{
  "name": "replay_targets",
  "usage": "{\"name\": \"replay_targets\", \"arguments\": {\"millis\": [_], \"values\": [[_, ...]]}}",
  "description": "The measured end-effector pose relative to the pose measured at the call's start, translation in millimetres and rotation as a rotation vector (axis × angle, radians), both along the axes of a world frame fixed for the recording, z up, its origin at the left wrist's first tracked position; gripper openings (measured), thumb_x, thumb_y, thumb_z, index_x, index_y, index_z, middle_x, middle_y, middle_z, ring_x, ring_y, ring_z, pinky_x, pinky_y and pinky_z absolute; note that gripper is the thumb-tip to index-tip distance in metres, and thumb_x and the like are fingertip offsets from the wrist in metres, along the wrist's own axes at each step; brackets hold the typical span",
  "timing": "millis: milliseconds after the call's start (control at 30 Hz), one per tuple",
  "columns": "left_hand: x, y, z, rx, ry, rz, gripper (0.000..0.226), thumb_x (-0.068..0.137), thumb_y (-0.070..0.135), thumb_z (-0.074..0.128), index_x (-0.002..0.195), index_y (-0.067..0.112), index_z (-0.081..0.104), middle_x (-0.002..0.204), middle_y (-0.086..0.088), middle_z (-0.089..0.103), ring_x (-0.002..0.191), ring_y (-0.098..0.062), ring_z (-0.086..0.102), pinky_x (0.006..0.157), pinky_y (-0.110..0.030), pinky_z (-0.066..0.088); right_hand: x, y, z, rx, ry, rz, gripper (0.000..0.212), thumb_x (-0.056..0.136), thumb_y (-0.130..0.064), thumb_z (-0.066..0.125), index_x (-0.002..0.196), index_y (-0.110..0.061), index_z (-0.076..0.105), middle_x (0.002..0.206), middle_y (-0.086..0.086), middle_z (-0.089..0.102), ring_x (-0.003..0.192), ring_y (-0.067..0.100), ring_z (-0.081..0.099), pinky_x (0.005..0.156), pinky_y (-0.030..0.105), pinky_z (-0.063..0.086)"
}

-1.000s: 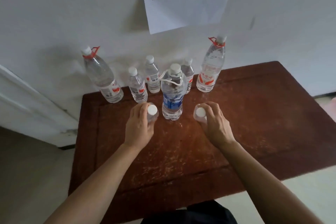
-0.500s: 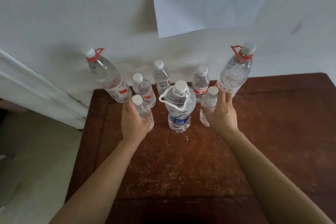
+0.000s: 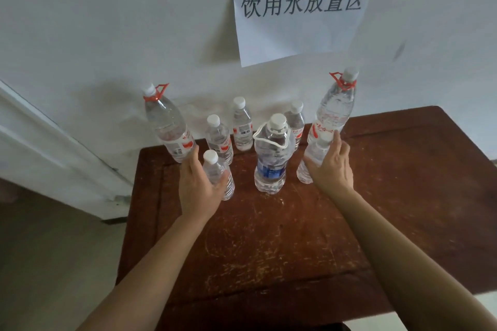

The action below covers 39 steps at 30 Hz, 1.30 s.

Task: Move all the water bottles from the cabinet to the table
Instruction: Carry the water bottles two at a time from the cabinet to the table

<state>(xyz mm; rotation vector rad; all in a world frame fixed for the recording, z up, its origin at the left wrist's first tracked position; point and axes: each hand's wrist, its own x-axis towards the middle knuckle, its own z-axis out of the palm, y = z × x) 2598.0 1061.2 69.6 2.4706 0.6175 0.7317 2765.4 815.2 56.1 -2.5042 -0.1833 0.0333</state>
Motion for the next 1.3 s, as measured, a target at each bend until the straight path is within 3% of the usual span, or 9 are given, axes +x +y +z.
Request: {"name": "replay_targets", "arguments": {"millis": [100,200,300,433,600,767,900,1100,1300], "values": [[-9,0,7,0.200,-0.115,-0.104,0.076,0.089,0.043,0.070,0.143,0.000,0.037,0.142,-0.022,0.045,0.134,-0.035,0.043,0.107,-0.049,0.042,-26,-10,11,-0.002,-0.099,-0.048,0.099,0.085,-0.055,0.068,0.154,-0.034,0.001,0.157,0.012,0.021,0.136,0.038,0.040,0.095,0.056,0.052],[-12,-10,9,0.342,-0.090,-0.283,0.064,0.094,0.045,0.060,0.143,0.008,0.043,0.150,-0.019,0.039,0.142,-0.034,0.033,0.115,-0.050,0.031,-59,-25,16,-0.119,-0.257,-0.073,0.092,0.088,-0.066,0.058,0.157,-0.032,0.006,0.162,0.011,0.013,0.145,0.038,0.028,0.110,0.058,0.039],[-20,-27,8,0.383,-0.028,-0.437,0.060,0.097,0.049,0.053,0.144,0.013,0.047,0.157,-0.017,0.031,0.147,-0.034,0.025,0.114,-0.056,0.027,-108,-45,14,-0.217,-0.356,-0.087,0.083,0.091,-0.067,0.049,0.158,-0.036,0.011,0.165,0.010,0.006,0.149,0.035,0.019,0.116,0.057,0.026],[-19,-60,18,0.403,-0.006,-0.554,0.059,0.097,0.052,0.048,0.147,0.020,0.045,0.160,-0.015,0.026,0.148,-0.034,0.022,0.113,-0.062,0.024,-154,-72,21,-0.300,-0.357,-0.162,0.077,0.094,-0.061,0.052,0.158,-0.035,0.017,0.165,0.012,0.007,0.150,0.035,0.016,0.119,0.057,0.021],[-17,-140,51,0.429,-0.059,-0.764,0.060,0.097,0.050,0.048,0.149,0.021,0.042,0.162,-0.014,0.024,0.149,-0.033,0.020,0.114,-0.063,0.019,-227,-149,48,-0.354,-0.426,-0.308,0.069,0.095,-0.062,0.046,0.155,-0.032,0.030,0.164,0.013,0.014,0.151,0.035,0.016,0.122,0.056,0.016],[-54,-286,97,0.452,-0.216,-1.035,0.058,0.099,0.051,0.042,0.151,0.026,0.038,0.162,-0.014,0.020,0.150,-0.033,0.018,0.114,-0.063,0.019,-355,-275,78,-0.472,-0.411,-0.620,0.064,0.097,-0.058,0.046,0.153,-0.029,0.039,0.164,0.018,0.016,0.151,0.038,0.015,0.120,0.058,0.017],[-137,-424,118,0.413,-0.306,-1.260,0.060,0.099,0.052,0.038,0.152,0.024,0.037,0.162,-0.016,0.019,0.149,-0.036,0.018,0.114,-0.063,0.017,-502,-366,87,-0.539,-0.412,-0.888,0.066,0.096,-0.057,0.045,0.153,-0.025,0.038,0.163,0.021,0.019,0.151,0.039,0.015,0.118,0.060,0.020],[-353,-616,126,0.363,-0.396,-1.651,0.064,0.098,0.053,0.043,0.153,0.021,0.035,0.165,-0.013,0.013,0.152,-0.032,0.010,0.116,-0.062,0.017,-777,-468,96,-0.629,-0.347,-1.289,0.071,0.095,-0.059,0.046,0.155,-0.023,0.035,0.164,0.020,0.015,0.151,0.040,0.015,0.119,0.059,0.015],[-589,-767,137,0.351,-0.458,-2.065,0.065,0.097,0.055,0.042,0.151,0.020,0.038,0.163,-0.015,0.017,0.150,-0.034,0.015,0.115,-0.062,0.021,-1014,-526,107,-0.698,-0.245,-1.701,0.074,0.095,-0.063,0.041,0.157,-0.024,0.027,0.164,0.020,0.013,0.151,0.040,0.013,0.120,0.059,0.014]]}}
